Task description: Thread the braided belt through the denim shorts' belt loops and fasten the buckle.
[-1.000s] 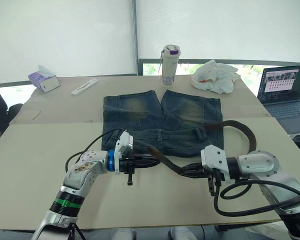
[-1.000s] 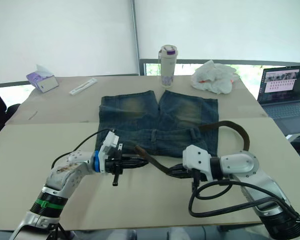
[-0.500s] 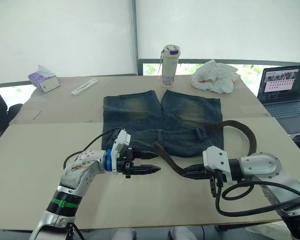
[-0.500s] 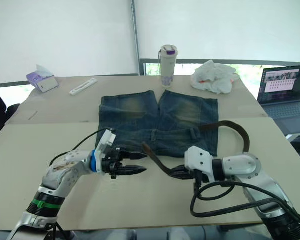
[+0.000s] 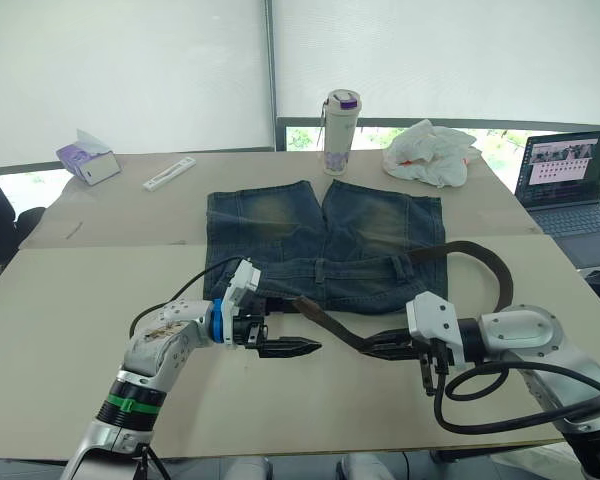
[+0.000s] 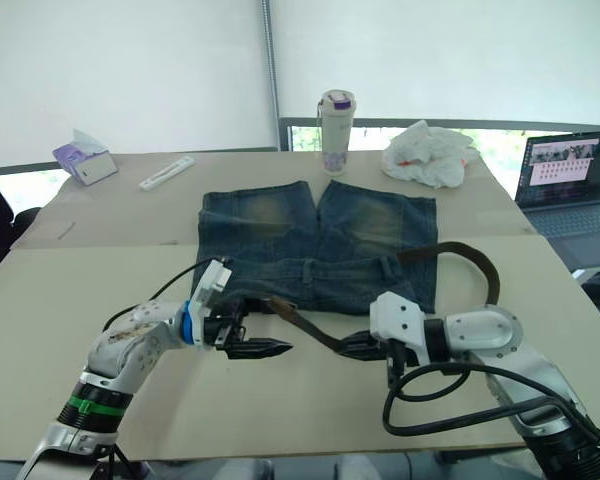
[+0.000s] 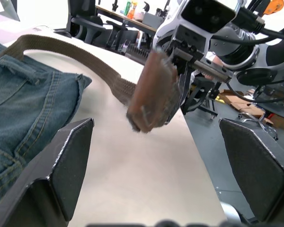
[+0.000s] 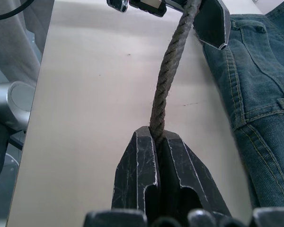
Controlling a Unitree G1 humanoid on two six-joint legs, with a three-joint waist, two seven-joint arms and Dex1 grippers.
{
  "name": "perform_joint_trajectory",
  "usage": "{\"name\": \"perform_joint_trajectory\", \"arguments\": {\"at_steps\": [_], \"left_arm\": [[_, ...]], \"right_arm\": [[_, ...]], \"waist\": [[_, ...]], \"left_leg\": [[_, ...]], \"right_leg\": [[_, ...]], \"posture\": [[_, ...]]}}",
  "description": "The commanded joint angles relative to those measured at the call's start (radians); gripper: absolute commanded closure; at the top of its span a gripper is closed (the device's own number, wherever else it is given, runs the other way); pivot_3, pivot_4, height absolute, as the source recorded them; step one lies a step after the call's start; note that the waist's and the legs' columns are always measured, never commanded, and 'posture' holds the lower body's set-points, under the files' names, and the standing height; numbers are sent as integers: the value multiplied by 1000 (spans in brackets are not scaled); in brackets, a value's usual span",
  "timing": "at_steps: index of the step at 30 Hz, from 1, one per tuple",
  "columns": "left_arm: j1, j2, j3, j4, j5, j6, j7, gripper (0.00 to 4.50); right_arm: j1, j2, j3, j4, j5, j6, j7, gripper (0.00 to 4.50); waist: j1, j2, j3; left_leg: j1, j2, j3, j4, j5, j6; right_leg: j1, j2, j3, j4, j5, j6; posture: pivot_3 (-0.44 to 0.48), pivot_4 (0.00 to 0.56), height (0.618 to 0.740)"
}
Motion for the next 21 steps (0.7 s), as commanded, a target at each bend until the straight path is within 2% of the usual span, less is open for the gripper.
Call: {"name": "perform_joint_trajectory", "arguments": {"at_steps": [1,15,18,21], "left_arm": [[-13,-3,22,-41,-35,4,-2,50],[-12,-2,13,-52,-48,9,2,50],[-16,-4,12,-48,-47,10,0,922],[-17,-4,11,-45,-44,10,1,2365]], "right_arm": [[1,-11,-14,-17,3,-25,7,4500],[4,-16,-14,-21,1,-19,0,4500],[0,-16,-13,-18,-1,-19,0,4500],[-2,-16,-12,-19,-1,-17,0,4500]], "waist": [[-1,0,0],[0,0,0],[0,0,0],[0,0,0]], "left_leg": [[0,0,0,0,0,0],[0,0,0,0,0,0],[0,0,0,0,0,0],[0,0,0,0,0,0]], "right_leg": [[0,0,0,0,0,0],[0,0,0,0,0,0],[0,0,0,0,0,0],[0,0,0,0,0,0]], "posture": [[0,150,740],[0,150,740],[0,150,740],[0,150,740]]}}
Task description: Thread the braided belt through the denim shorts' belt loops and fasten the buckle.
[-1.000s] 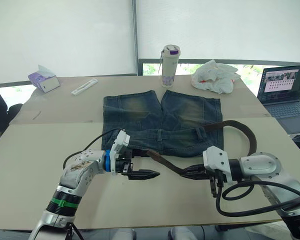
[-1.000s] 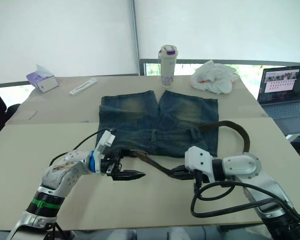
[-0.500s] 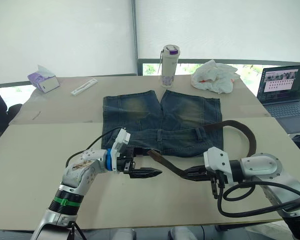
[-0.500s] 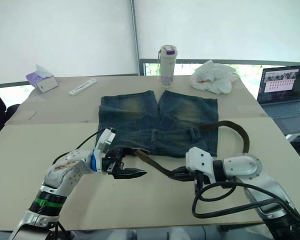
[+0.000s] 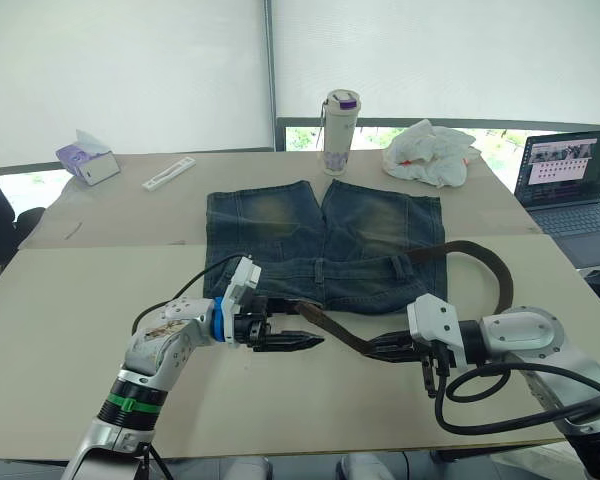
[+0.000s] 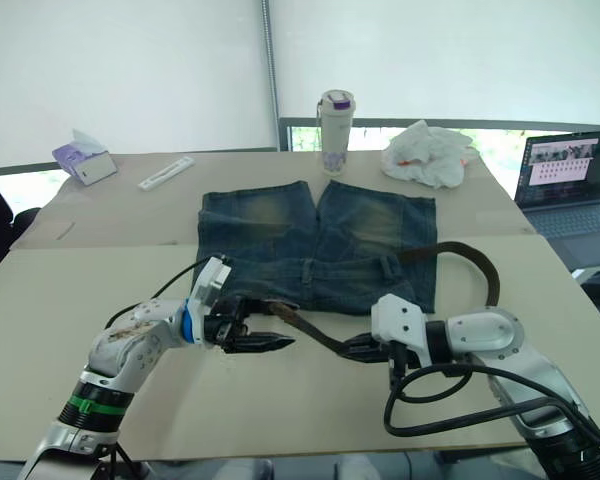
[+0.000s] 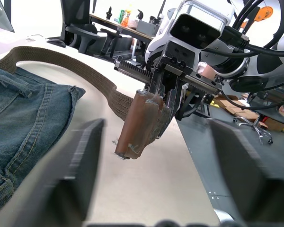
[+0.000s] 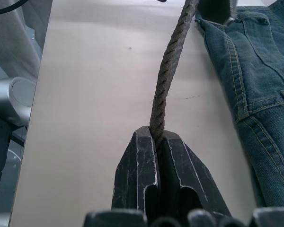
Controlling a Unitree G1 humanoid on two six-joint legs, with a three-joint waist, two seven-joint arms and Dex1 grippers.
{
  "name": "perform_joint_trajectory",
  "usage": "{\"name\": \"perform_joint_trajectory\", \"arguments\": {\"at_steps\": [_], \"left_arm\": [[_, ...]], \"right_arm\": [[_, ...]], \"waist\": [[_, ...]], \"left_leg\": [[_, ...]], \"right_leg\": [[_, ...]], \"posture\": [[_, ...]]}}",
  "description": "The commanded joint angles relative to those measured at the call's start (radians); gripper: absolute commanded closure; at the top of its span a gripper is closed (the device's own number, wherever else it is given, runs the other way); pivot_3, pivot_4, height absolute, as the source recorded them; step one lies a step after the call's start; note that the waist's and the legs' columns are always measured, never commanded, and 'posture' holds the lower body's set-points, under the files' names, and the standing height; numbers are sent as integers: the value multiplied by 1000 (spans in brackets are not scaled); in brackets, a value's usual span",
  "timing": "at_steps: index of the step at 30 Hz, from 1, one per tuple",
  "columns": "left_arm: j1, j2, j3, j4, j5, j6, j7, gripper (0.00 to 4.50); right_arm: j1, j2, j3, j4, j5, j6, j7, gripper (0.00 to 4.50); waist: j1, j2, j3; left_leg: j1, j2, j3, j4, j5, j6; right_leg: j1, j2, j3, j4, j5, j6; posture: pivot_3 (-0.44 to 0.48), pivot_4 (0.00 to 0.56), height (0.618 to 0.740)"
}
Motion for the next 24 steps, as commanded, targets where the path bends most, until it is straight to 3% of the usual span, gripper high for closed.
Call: {"name": "perform_joint_trajectory", "arguments": {"at_steps": [1,4,9,15,21,22,24], "left_arm": [[-17,0,10,-31,-19,8,-1,2830],[-16,-1,9,-31,-18,11,1,4325],[-17,-8,11,-31,-12,7,12,4486],[-16,-40,25,-24,-30,51,75,4500],[-11,-60,37,-9,-69,201,185,4500],[-15,-70,46,-5,-78,217,206,4500],[-35,-111,90,13,-148,306,267,4500]], "right_arm": [[-8,-10,-12,-21,1,-16,1,4500],[-8,-9,-12,-24,2,-13,-1,4500],[-6,-10,-14,-25,-5,2,-19,4500],[5,-33,-73,-69,83,136,-45,2348],[63,29,-410,-56,347,298,-180,294],[70,28,-440,-61,384,326,-190,30],[123,28,-492,-133,545,433,-226,30]], "waist": [[0,0,0],[0,0,0],[0,0,0],[1,0,0],[2,-1,0],[4,-1,0],[5,-1,0]], "left_leg": [[0,0,0,0,0,0],[0,0,0,0,0,0],[0,0,0,0,0,0],[0,0,-1,0,0,0],[-1,0,-2,0,0,0],[-1,0,-2,0,0,0],[-1,0,-2,0,0,0]], "right_leg": [[0,0,0,0,0,0],[0,0,0,0,0,0],[0,0,0,0,0,0],[0,0,0,0,0,0],[0,-1,0,0,0,0],[1,-1,0,0,0,0],[1,-1,0,0,0,0]], "posture": [[0,150,740],[0,150,740],[0,150,740],[0,150,740],[0,150,740],[0,150,740],[0,150,740]]}}
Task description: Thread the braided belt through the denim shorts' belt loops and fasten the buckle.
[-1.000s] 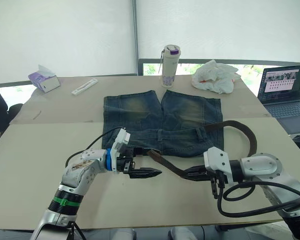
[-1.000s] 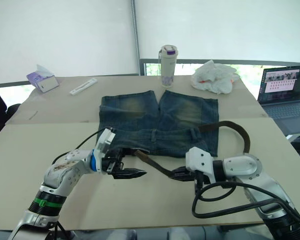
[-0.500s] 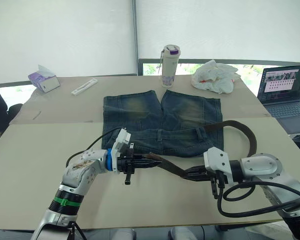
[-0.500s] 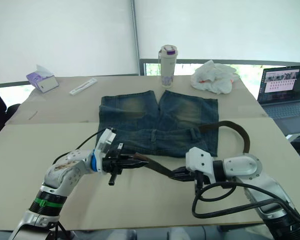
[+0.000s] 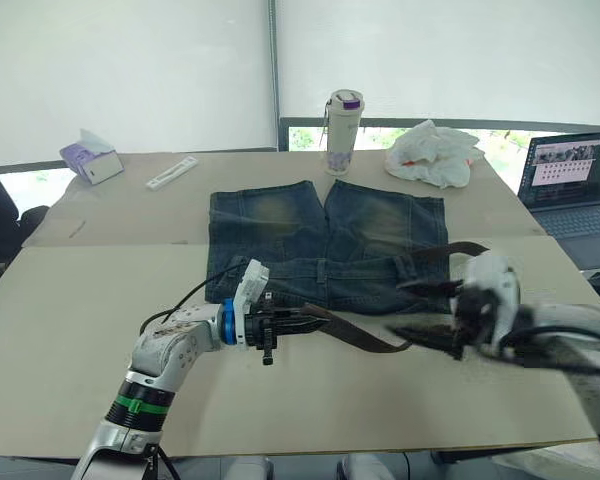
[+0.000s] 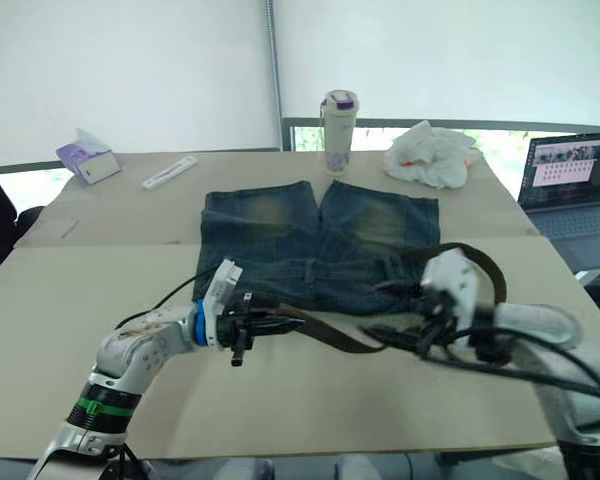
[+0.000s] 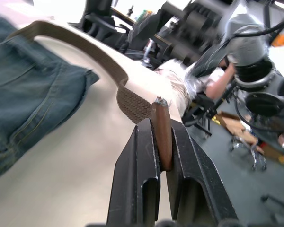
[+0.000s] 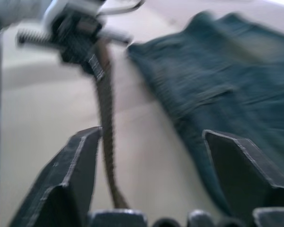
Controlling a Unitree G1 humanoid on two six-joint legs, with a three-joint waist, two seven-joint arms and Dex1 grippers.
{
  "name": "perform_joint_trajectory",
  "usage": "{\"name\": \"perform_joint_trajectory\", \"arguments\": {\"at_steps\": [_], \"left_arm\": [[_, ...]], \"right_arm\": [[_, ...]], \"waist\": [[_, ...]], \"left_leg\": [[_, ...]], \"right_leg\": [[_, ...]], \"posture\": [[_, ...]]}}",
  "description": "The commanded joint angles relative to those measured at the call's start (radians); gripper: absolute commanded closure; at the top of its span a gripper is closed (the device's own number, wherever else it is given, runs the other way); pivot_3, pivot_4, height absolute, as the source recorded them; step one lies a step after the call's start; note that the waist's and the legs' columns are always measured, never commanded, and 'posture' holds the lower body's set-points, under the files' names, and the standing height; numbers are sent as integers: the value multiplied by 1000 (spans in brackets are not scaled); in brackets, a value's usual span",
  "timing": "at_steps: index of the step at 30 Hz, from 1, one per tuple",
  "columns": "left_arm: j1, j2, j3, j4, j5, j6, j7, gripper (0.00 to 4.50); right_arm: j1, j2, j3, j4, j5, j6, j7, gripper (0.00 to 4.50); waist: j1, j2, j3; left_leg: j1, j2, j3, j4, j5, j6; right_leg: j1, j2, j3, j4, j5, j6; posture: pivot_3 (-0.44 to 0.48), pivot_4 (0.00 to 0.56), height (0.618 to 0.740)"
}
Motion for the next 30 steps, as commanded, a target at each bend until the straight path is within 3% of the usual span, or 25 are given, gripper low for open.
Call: {"name": "perform_joint_trajectory", "arguments": {"at_steps": [1,8,14,20,23,30], "left_arm": [[-42,-55,82,8,-129,134,88,4500],[-90,-212,241,69,-328,298,293,4500],[-52,-209,251,17,-374,338,323,4500],[-40,-205,253,8,-394,343,337,4500],[-40,-209,256,10,-399,343,347,4500],[-46,-216,255,27,-397,343,362,4500]], "right_arm": [[66,8,-79,-126,257,152,-71,30],[173,197,59,-202,471,243,-379,30],[171,497,62,-71,579,138,-645,30],[129,631,66,-65,689,48,-735,30],[116,619,83,-64,672,43,-739,830],[109,574,103,-71,654,38,-727,3242]], "waist": [[1,0,0],[-8,-1,1],[-7,0,0],[-7,0,0],[-7,0,0],[-8,0,0]], "left_leg": [[0,0,0,0,0,0],[0,0,-1,-1,0,0],[1,0,-2,-1,0,0],[0,0,-2,-1,0,0],[0,0,-2,-2,0,0],[0,0,0,-2,0,0]], "right_leg": [[0,0,0,0,0,0],[1,1,1,1,-5,8],[-1,1,2,1,-4,7],[-1,0,2,1,-2,4],[-1,0,2,1,-2,4],[-1,1,2,0,-3,6]], "posture": [[0,150,740],[0,150,740],[0,150,740],[0,150,740],[0,150,740],[0,150,740]]}}
